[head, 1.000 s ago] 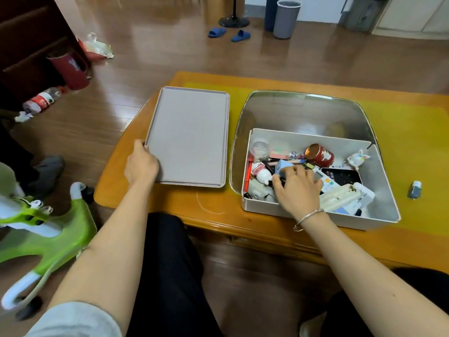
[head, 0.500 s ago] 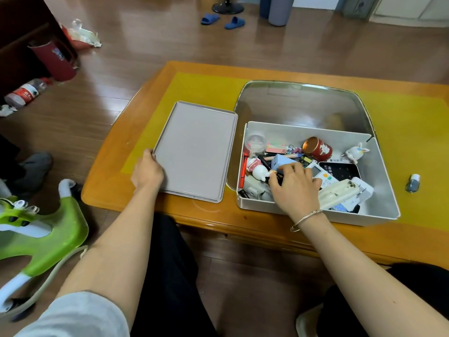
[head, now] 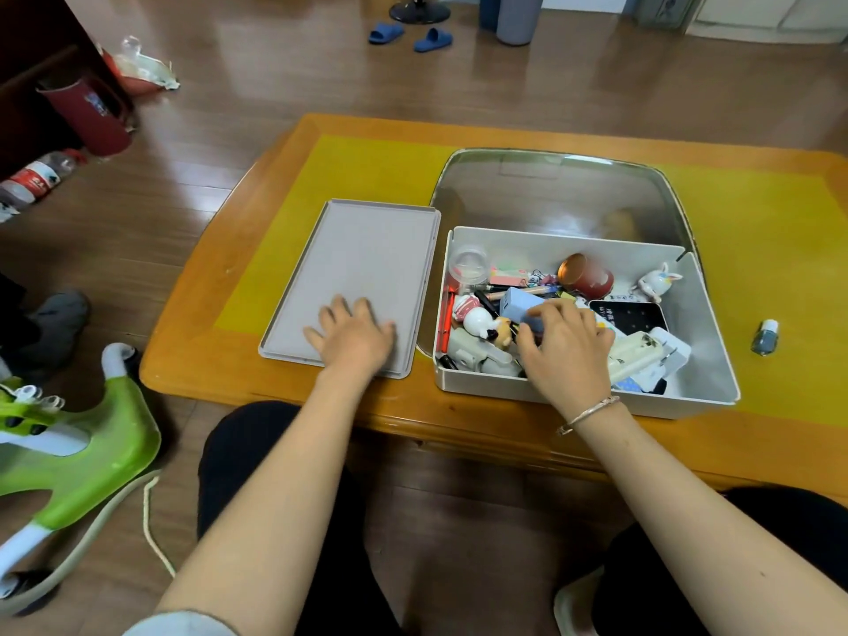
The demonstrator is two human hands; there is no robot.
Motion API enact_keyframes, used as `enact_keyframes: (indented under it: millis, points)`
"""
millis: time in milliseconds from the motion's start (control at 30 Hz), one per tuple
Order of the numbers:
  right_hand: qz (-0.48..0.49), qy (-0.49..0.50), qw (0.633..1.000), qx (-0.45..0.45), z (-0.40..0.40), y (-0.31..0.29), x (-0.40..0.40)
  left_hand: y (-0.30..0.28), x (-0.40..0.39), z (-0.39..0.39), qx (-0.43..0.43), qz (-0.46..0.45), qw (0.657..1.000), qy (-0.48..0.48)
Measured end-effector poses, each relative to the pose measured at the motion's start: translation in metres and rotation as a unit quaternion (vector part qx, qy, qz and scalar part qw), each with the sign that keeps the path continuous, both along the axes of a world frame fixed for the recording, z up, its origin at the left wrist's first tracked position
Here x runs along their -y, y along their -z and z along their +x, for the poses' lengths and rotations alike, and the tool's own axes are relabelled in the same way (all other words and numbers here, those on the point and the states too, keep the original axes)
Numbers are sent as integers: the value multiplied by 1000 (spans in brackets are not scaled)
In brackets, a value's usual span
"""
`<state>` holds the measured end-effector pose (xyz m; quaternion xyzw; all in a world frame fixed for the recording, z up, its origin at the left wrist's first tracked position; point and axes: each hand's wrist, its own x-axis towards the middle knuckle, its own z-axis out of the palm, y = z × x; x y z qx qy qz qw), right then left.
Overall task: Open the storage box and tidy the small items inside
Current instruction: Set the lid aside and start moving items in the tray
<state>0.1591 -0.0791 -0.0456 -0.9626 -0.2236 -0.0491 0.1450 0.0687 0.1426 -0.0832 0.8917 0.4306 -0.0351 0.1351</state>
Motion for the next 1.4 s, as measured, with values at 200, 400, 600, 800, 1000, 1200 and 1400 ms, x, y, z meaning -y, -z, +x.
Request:
enact_keyframes:
  millis: [200, 400, 600, 800, 1000, 1200, 1400]
  points:
    - [8, 27, 999, 41, 16, 2, 34, 14, 39, 0, -38, -42, 997, 45]
    - [-1, 36, 999, 32, 20, 4, 39, 27, 19, 8, -54, -38, 997, 41]
    - [-5, 44, 999, 8, 20, 3, 38, 29, -8, 15, -55, -18, 997, 49]
    - [-15, 44, 999, 5, 19, 2, 38, 31, -17, 15, -51, -5, 997, 60]
    - [-6, 34, 999, 18, 19, 0, 39, 33, -16, 16, -47, 1, 997, 59]
    - [19, 59, 994, 90, 36, -14, 77, 9, -10, 23, 0, 5, 999, 47]
    - [25, 122, 992, 33, 61, -23, 130, -39, 41, 50, 194, -67, 970, 128]
